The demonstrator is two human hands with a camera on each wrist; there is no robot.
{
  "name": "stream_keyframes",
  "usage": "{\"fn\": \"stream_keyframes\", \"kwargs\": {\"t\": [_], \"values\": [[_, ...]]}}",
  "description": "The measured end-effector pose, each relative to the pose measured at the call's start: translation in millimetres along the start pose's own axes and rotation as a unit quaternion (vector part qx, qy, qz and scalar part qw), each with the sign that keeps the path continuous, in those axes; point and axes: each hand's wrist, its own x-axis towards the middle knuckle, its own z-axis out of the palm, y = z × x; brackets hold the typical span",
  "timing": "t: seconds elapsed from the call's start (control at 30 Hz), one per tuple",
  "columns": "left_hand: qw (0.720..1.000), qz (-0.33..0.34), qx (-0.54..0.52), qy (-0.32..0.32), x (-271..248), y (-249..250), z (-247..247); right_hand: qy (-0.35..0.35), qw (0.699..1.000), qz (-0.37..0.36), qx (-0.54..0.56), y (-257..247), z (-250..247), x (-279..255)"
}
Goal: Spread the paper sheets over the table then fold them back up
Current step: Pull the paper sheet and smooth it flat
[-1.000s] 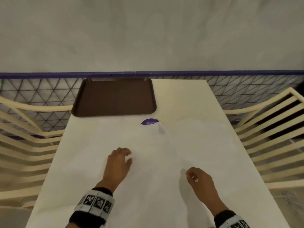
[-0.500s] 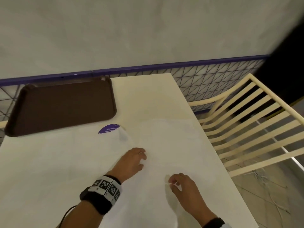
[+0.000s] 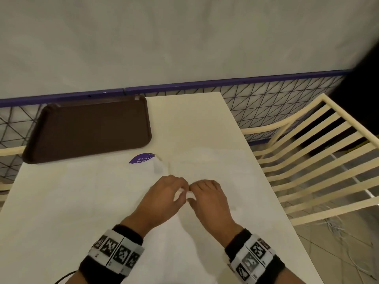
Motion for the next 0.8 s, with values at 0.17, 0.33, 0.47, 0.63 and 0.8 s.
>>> {"fn": "stream_keyframes", "kwargs": {"t": [0.17, 0.33, 0.47, 0.63, 0.8], "values": [[0.985, -0.124, -0.111, -0.053, -24, 3, -41, -0.127, 0.931, 0.139, 0.314, -21, -47, 7], [0.965, -0.199, -0.169, -0.023, -59, -8, -75, -0.129, 0.812, 0.17, 0.544, -24, -88, 9], [0.92, -0.255, -0.288, 0.071, -78, -13, -101, -0.119, 0.79, 0.212, 0.563, -12, -84, 16], [0.892, -0.281, -0.303, 0.184, -94, -35, -108, -0.097, 0.811, 0.237, 0.526, -24, -52, 20], [0.884, -0.254, -0.305, 0.249, -124, -37, -111, 0.002, 0.838, 0.167, 0.519, -47, -47, 3]]}}
